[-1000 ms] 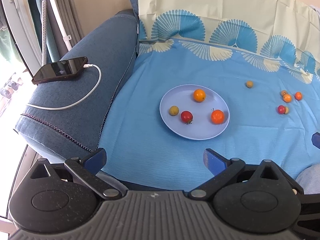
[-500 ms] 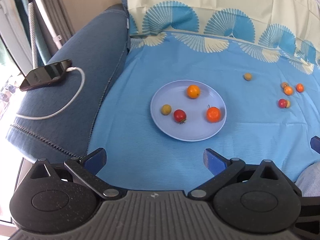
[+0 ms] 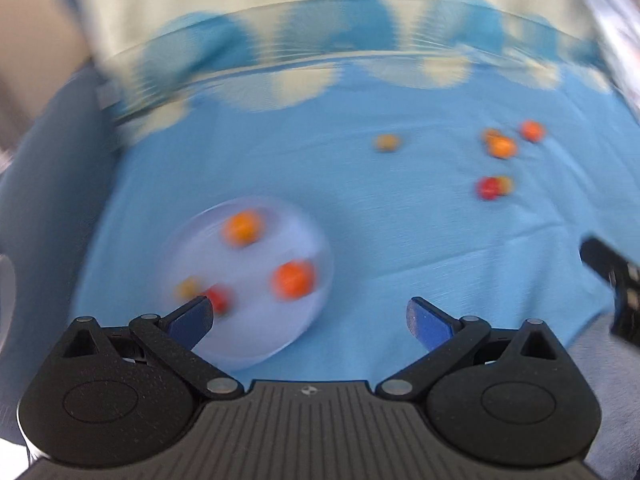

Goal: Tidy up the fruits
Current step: 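Grasp a red cherry tomato with the left tool while the right tool grasps a tangerine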

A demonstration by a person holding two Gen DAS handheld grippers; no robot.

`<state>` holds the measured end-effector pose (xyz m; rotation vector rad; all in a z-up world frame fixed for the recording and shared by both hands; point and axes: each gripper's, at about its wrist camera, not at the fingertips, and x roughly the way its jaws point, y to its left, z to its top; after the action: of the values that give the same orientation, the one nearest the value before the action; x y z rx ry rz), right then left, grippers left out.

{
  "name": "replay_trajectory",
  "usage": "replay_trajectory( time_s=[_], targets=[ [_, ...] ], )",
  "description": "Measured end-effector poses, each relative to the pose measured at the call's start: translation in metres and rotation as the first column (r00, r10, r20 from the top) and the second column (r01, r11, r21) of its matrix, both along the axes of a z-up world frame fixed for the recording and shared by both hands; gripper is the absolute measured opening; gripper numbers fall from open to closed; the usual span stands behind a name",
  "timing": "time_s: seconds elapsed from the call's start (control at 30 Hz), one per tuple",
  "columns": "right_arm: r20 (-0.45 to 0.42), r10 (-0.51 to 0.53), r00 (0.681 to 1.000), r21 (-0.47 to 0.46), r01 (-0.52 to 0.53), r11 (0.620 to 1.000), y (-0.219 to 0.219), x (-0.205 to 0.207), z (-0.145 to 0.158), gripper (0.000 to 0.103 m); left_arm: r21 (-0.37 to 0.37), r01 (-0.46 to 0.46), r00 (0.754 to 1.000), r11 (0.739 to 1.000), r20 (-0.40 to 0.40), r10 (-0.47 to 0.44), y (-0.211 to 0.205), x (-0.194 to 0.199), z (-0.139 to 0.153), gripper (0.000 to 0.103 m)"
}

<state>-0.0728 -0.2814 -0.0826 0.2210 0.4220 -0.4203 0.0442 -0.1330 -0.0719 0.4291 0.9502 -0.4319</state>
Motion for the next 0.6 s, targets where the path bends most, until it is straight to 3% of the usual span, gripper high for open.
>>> replay_trajectory(
  time_s=[0.23, 0.43, 0.6],
  targets=[
    [-0.028, -0.147, 0.989, -0.037, 0.146, 0.989, -0.122, 0.028, -0.023, 0.102, -0.016, 0.263, 0.963, 0.965, -0.062, -0.263, -0.125, 0.042, -0.051, 0.103],
    [-0.103, -0.152, 0.983, -0.001, 0.153, 0.988, -0.210, 0.086, -0.062, 0.102, 0.063, 0.322, 0.939, 0.945, -0.147, -0.310, -0.203, 0.083, -0.115, 0.103],
    [-0.165, -0.089, 0.982, 0.052, 0.099, 0.994, -0.253, 0.136, -0.100, 0.102, 0.089, 0.408, 0.906, 0.909, -0.163, -0.391, -0.231, 0.096, -0.138, 0.103]
  ],
)
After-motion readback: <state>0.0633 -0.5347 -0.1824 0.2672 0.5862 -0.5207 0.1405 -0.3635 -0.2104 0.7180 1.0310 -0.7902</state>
